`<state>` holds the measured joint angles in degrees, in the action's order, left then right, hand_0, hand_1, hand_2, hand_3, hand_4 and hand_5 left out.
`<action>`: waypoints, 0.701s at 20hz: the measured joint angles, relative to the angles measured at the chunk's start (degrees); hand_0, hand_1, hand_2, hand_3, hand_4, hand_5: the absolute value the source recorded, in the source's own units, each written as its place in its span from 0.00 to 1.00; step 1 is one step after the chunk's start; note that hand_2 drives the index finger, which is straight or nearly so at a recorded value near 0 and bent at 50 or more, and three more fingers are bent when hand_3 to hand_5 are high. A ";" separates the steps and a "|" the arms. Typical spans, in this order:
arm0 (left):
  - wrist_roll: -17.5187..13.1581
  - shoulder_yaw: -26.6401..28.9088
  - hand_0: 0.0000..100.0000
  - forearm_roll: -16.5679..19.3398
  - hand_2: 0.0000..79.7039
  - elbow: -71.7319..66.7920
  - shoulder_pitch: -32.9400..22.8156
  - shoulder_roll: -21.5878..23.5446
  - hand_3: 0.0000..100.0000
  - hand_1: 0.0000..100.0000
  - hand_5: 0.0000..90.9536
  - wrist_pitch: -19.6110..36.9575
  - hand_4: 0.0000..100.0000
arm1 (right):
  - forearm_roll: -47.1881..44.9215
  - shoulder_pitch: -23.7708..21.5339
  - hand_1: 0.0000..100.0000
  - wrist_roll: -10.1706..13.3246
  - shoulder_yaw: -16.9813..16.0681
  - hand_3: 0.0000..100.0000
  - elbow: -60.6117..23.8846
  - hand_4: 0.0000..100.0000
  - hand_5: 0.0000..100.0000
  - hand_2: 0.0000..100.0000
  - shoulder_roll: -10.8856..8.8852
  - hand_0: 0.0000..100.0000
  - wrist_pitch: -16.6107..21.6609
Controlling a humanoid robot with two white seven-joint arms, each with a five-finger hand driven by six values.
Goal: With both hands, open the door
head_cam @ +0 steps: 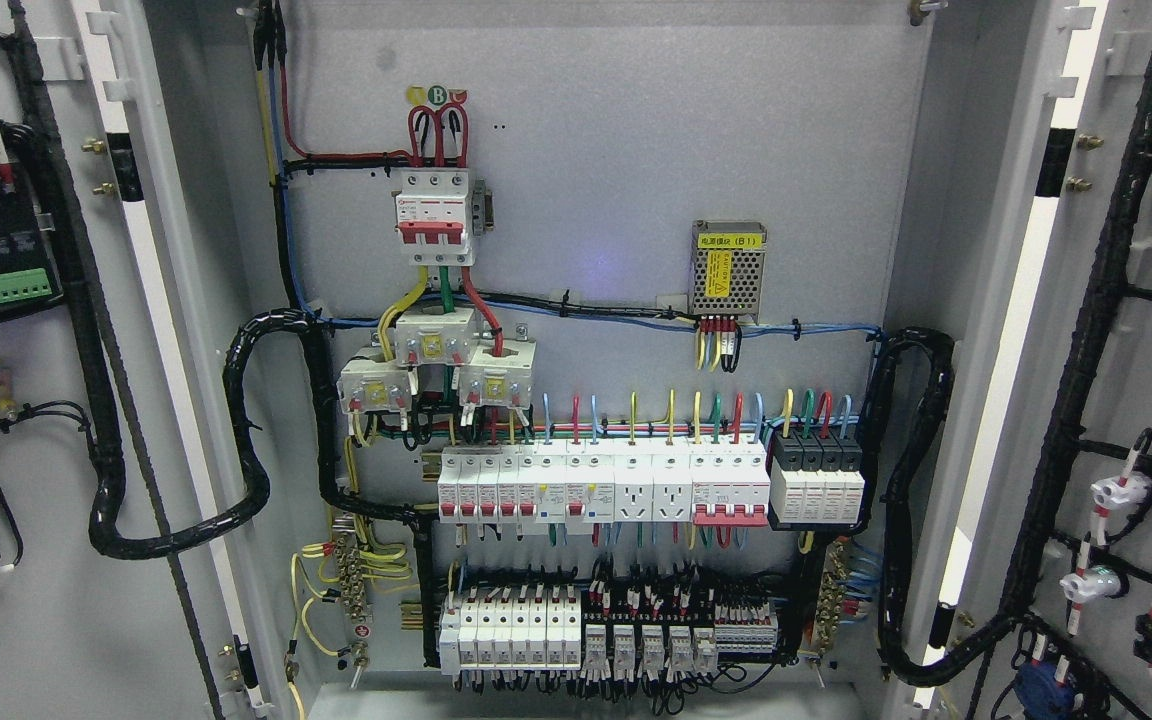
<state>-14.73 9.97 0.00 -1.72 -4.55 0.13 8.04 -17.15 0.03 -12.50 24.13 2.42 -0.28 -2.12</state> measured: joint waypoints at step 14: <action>-0.01 0.45 0.00 0.00 0.00 -0.85 0.30 -0.09 0.00 0.00 0.00 0.02 0.00 | 0.01 -0.03 0.00 -0.49 -0.41 0.00 -1.73 0.00 0.00 0.00 0.20 0.39 0.54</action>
<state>-14.74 10.42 0.00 -2.57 -4.25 0.04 8.07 -17.14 0.00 -12.99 23.72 0.69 -0.09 -1.58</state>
